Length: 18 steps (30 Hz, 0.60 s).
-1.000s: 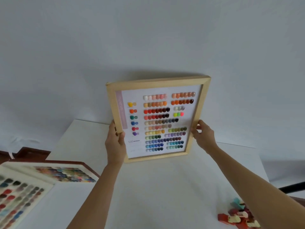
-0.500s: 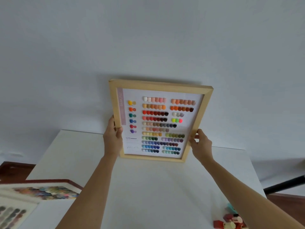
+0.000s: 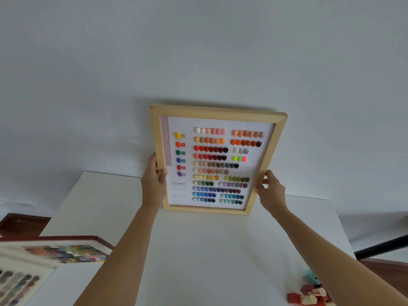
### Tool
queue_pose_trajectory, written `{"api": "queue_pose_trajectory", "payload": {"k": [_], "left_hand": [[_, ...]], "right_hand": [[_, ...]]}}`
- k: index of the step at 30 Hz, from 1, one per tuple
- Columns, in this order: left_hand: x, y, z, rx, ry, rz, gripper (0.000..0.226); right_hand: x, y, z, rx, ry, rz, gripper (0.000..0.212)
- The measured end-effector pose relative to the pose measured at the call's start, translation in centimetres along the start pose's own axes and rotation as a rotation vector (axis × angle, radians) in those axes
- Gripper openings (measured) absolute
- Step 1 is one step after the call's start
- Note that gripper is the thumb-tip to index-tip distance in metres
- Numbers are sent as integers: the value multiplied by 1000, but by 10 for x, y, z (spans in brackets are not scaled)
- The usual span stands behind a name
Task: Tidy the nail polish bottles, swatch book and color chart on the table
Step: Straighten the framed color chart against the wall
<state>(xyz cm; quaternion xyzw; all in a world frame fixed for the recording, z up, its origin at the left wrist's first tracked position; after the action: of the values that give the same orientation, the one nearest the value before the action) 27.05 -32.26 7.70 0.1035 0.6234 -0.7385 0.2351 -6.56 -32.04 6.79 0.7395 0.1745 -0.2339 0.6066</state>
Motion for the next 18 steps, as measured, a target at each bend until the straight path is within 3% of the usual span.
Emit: {"api": "queue_pose_trajectory", "payload": {"k": [18], "left_hand": [[0, 0, -1, -14, -1, 18, 47]], "right_hand": [[1, 0, -1, 16, -8, 3, 16]]}}
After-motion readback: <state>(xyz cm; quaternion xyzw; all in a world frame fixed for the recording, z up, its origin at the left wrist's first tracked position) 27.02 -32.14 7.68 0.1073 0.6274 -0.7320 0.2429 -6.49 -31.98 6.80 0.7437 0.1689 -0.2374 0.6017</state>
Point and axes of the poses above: each hand's wrist, its own z-axis towards the middle knuckle, its own x-axis out of the palm, y = z × x, the point moved 4 cm from there along z, towards the middle knuckle, and after that the axes turned 11 degrees about y, right-handed, at the moved point
